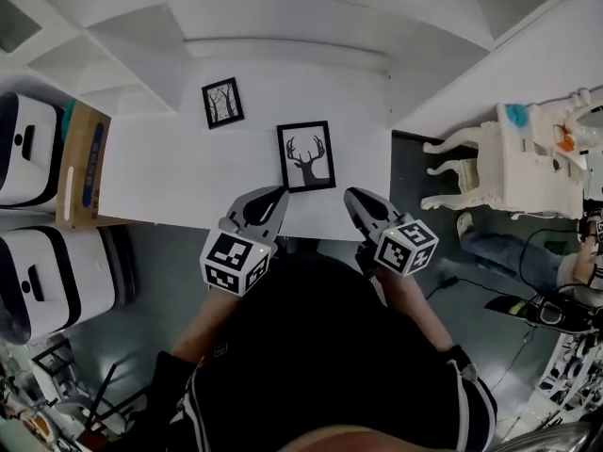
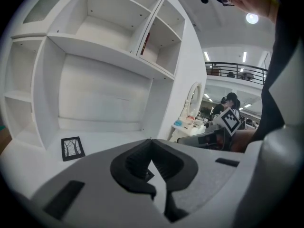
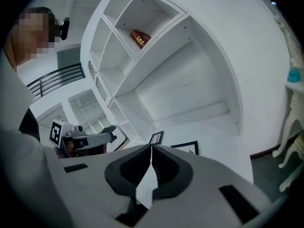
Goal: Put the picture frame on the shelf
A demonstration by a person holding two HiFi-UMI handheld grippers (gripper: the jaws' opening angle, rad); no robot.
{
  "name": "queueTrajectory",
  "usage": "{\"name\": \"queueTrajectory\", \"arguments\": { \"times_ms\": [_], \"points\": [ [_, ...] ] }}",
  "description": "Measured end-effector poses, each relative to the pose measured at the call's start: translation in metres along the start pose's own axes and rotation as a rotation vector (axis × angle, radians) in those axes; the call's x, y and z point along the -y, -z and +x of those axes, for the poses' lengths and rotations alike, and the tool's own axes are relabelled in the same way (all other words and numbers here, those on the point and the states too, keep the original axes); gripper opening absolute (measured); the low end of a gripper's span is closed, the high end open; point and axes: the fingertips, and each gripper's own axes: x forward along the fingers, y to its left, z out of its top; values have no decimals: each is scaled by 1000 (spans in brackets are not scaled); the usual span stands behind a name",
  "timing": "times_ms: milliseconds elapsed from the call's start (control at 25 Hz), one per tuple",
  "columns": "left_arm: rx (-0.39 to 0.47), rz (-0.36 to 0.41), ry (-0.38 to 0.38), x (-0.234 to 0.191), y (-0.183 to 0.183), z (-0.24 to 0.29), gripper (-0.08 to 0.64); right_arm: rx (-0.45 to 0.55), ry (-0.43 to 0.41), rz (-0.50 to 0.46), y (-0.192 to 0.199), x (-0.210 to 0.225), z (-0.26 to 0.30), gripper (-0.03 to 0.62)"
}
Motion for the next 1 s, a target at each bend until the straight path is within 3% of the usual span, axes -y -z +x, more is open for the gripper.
{"name": "queueTrajectory", "arguments": {
  "times_ms": [600, 1000],
  "points": [
    [-152, -166, -79, -62, 68, 71, 5, -221, 18, 17, 27, 70, 77, 20],
    [-286, -208, -174, -109, 123, 117, 5, -314, 93, 50, 55, 119, 118, 21]
  ]
}}
